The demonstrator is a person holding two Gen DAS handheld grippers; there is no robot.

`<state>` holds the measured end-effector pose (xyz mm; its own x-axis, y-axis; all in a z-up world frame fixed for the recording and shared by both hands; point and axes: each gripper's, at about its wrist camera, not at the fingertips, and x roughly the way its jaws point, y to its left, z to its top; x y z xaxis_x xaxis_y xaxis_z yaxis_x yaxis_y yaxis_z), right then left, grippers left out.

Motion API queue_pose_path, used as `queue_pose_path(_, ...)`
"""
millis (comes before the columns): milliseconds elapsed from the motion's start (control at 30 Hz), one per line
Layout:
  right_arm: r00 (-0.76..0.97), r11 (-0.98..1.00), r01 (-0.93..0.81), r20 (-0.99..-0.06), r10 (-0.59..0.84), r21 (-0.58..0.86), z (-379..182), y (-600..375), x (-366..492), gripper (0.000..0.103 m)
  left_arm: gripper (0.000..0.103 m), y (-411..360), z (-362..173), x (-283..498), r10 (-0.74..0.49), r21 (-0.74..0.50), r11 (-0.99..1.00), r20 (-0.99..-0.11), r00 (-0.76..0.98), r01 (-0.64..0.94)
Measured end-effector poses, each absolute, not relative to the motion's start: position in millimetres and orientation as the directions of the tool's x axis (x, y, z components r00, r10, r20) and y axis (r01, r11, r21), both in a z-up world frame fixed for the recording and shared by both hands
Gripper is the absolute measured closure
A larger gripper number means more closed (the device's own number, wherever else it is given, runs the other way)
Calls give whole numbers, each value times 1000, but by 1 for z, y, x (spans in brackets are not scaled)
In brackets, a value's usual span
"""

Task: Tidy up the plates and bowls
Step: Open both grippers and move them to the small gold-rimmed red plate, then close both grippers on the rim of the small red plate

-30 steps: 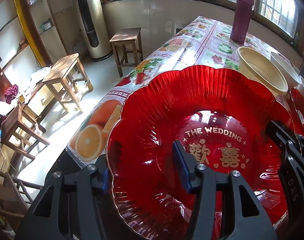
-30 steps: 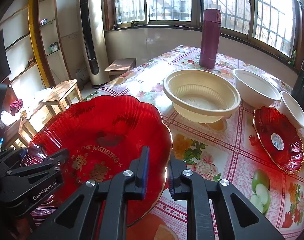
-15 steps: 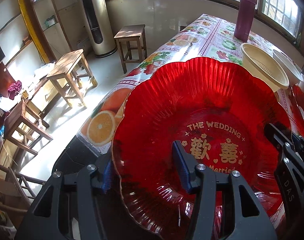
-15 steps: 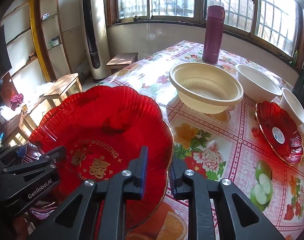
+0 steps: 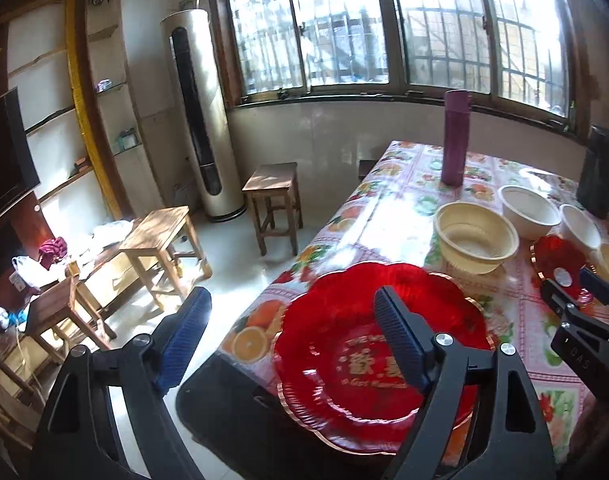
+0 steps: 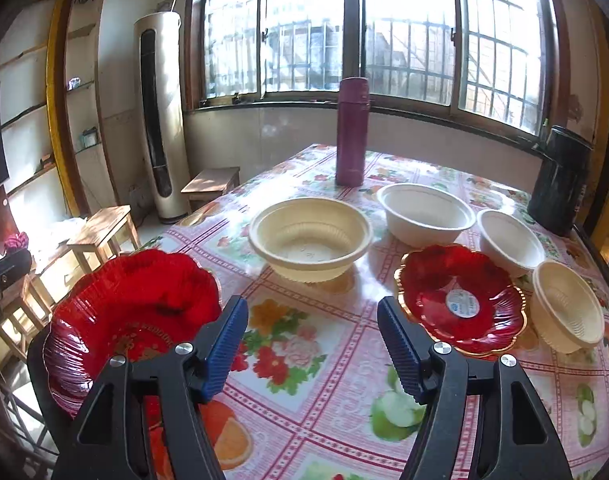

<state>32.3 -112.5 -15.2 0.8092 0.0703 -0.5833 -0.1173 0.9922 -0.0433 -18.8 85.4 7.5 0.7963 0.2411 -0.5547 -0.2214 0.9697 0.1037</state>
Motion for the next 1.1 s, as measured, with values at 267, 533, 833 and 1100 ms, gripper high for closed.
queue_pose_path(267,803,996,19,-594,36,85,3,-237,34,27,18,-46,-11,57,-118,-43,990,-774,622,135)
queue_pose_path(533,687,914,101,-692,222,393,-32,-334,69,28,18,-128,-34,119,-114,-26,985,-840,530,170)
queue_pose_path(833,612,792,209,-709,351,573,-69,-368,98,39,40,-149,-73,163,-211,-159,973,-907,364,169)
queue_pose_path(1100,587,771,283,-739,331,570,-89,-374,110,71,72,-149,-88,183,-271,-237,961,-917,294,145)
